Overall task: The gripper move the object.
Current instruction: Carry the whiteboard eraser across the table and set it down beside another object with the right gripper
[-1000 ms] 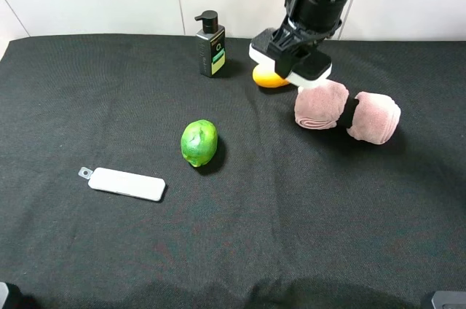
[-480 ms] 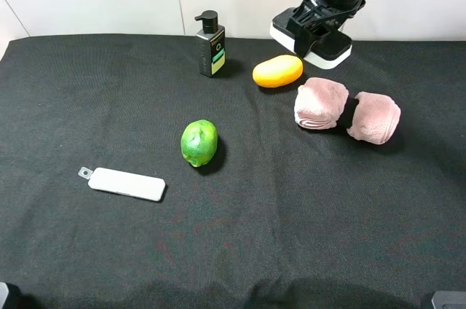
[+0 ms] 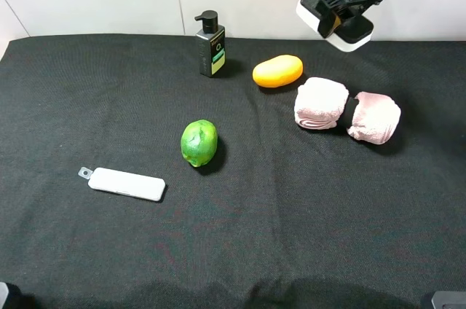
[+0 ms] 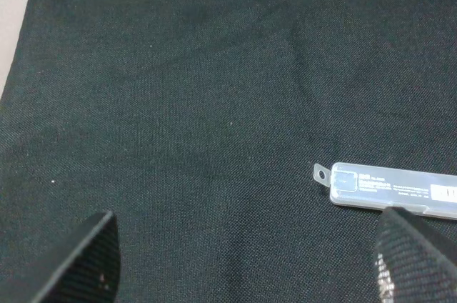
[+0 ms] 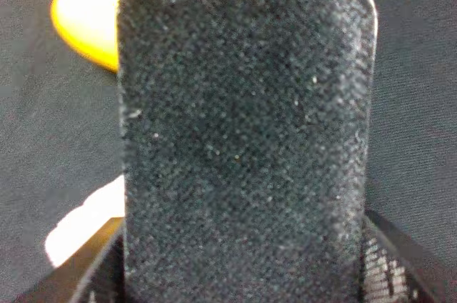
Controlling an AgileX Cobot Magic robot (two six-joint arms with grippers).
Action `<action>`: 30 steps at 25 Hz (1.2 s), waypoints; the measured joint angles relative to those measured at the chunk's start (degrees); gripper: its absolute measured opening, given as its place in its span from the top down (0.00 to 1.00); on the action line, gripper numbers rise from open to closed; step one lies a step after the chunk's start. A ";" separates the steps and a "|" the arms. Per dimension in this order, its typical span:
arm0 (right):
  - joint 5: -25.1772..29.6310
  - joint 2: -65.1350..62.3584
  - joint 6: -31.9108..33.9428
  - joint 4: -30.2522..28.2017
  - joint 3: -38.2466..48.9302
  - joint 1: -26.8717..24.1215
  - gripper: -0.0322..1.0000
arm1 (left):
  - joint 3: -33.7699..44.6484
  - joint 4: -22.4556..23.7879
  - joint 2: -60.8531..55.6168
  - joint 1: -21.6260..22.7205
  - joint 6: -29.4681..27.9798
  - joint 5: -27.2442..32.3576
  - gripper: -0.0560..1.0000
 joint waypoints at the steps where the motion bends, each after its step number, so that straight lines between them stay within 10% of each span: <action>1: -0.81 0.00 -0.57 0.13 0.00 -0.61 0.52 | 0.00 0.00 0.00 0.00 0.00 0.00 0.22; 15: -8.83 1.08 -2.33 0.92 -0.77 -5.71 0.52 | 0.00 0.00 0.00 0.00 0.00 0.00 0.22; 30: -2.74 15.77 -2.56 1.03 -14.25 -5.99 0.52 | 0.00 0.00 0.00 0.00 0.00 0.00 0.22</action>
